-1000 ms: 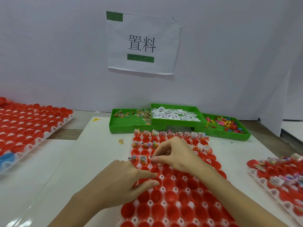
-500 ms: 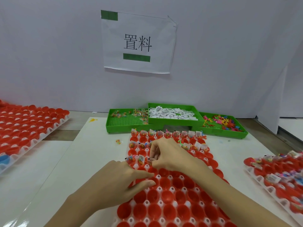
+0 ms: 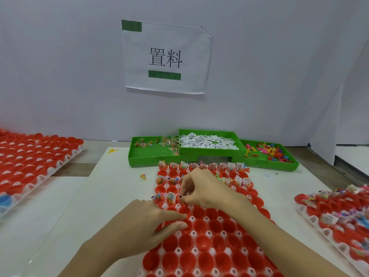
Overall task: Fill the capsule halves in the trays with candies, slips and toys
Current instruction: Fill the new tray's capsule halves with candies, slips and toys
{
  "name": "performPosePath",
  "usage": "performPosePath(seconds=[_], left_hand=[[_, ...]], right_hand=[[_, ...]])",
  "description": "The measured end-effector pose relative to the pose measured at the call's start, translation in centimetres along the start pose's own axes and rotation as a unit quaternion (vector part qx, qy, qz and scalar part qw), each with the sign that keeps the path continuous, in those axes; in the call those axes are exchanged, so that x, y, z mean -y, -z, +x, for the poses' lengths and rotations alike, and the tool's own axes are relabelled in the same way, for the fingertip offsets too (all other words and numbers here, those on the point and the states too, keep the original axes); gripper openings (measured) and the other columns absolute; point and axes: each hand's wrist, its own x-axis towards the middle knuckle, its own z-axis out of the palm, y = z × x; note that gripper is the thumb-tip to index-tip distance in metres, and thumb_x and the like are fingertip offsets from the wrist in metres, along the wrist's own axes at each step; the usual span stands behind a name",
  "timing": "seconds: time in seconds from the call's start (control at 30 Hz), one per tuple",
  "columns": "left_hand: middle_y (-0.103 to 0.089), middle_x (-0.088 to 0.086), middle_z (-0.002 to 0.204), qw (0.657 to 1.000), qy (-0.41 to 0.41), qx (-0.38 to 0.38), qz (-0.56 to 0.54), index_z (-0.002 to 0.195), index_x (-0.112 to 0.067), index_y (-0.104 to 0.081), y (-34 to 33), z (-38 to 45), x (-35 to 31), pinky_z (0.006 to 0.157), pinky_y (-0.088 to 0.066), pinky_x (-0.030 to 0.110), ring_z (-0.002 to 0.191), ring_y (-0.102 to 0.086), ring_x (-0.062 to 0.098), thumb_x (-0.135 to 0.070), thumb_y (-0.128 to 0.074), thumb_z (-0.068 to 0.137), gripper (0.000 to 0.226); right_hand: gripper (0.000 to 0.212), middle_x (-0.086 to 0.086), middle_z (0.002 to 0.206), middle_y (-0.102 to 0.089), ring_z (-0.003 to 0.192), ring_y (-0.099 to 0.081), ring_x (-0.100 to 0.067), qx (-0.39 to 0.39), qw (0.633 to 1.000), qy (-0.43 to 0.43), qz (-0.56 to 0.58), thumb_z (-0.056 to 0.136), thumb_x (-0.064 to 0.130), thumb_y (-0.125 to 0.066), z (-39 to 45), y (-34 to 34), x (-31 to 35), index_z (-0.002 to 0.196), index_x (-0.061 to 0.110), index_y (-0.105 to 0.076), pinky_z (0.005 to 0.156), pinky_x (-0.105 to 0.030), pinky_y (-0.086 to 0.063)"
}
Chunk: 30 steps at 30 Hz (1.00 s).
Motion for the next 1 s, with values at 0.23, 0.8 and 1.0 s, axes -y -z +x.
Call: performPosePath(seconds=[0.23,0.8,1.0], left_hand=[[-0.069,-0.015,0.063,1.0,0.002,0.011,-0.017,0.124,-0.046,-0.071,0.1,0.0,0.0,0.052,-0.05,0.019,0.06,-0.06,0.006,-0.062,-0.04,0.104,0.04],[-0.042,-0.011,0.052,0.931,0.2,-0.179,-0.248,0.09,-0.026,-0.08,-0.3,2.9,2.5,0.051,-0.031,0.016,0.05,-0.038,0.004,-0.057,-0.053,0.1,0.042],[-0.069,-0.003,0.078,0.932,0.327,-0.145,-0.056,0.106,-0.016,-0.073,-0.2,9.5,12.6,0.063,-0.046,0.033,0.068,-0.06,0.015,-0.033,-0.059,0.102,0.022]], right_hand=[[0.013,0.014,0.095,-0.077,0.089,-0.07,0.003,-0.024,0.995,0.021,0.095,0.092,0.037,-0.073,-2.3,3.0,-1.7,0.102,0.032,-0.08,0.084,-0.02,-0.058],[0.021,-0.008,0.079,-0.076,0.068,-0.067,-0.014,-0.217,0.902,-0.014,0.372,0.099,0.016,-0.063,-6.6,4.6,-7.5,0.09,0.019,-0.081,0.059,-0.016,-0.051],[0.022,-0.006,0.074,-0.075,0.066,-0.068,-0.015,-0.235,0.9,-0.012,0.367,0.1,0.015,-0.062,-6.3,4.2,-8.0,0.089,0.019,-0.081,0.057,-0.017,-0.051]])
